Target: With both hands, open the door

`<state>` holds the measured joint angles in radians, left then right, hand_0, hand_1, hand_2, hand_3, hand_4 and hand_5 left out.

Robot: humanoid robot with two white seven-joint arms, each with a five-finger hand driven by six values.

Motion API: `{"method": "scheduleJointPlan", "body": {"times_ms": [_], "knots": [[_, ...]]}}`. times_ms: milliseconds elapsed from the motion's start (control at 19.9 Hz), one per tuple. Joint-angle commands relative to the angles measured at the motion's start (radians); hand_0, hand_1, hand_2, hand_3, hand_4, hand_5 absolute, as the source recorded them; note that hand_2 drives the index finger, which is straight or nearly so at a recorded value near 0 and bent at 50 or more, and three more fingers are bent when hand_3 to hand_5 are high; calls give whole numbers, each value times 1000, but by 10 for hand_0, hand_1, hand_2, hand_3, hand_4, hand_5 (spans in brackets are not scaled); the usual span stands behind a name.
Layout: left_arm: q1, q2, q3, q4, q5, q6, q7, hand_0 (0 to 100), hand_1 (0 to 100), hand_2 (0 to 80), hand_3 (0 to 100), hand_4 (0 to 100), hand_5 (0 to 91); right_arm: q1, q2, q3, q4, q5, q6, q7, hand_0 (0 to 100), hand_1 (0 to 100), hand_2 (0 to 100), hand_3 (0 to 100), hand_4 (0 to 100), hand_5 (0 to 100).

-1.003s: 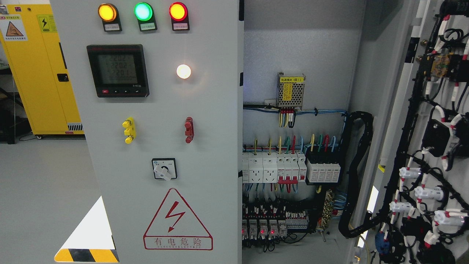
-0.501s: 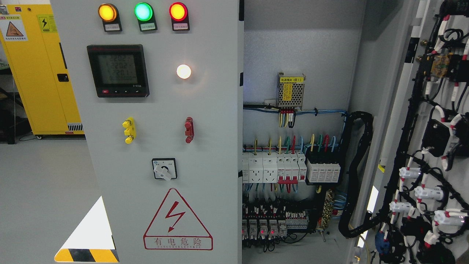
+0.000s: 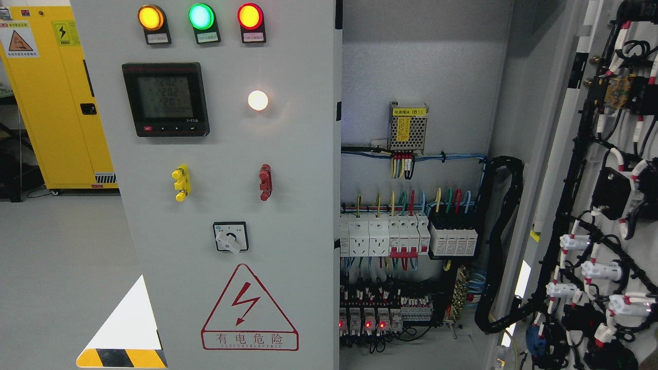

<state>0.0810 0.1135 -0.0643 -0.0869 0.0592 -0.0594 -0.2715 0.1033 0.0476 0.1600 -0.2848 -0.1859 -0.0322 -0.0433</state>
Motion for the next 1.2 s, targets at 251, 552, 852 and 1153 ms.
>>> {"method": "scheduleJointPlan", "body": {"times_ms": [251, 552, 852, 1153], "knots": [[-20, -5, 0, 13, 8, -13, 1, 120, 556, 0, 0, 0, 0, 202, -31, 13, -1156, -10, -123, -3, 0, 500, 40, 0, 0, 0], [-37, -9, -6, 12, -1, -11, 110, 120, 556, 0, 0, 0, 0, 225, -37, 33, -1581, -9, -121, -6, 0, 500, 40, 0, 0, 0], [-46, -15, -6, 13, -2, -11, 146, 120, 556, 0, 0, 0, 0, 188, -57, 67, -1751, -9, -123, -9, 0, 500, 40, 0, 0, 0], [-46, -24, -6, 15, -1, -10, 146, 120, 556, 0, 0, 0, 0, 106, -49, 133, -1757, -4, -130, -15, 0, 500, 40, 0, 0, 0]]}}
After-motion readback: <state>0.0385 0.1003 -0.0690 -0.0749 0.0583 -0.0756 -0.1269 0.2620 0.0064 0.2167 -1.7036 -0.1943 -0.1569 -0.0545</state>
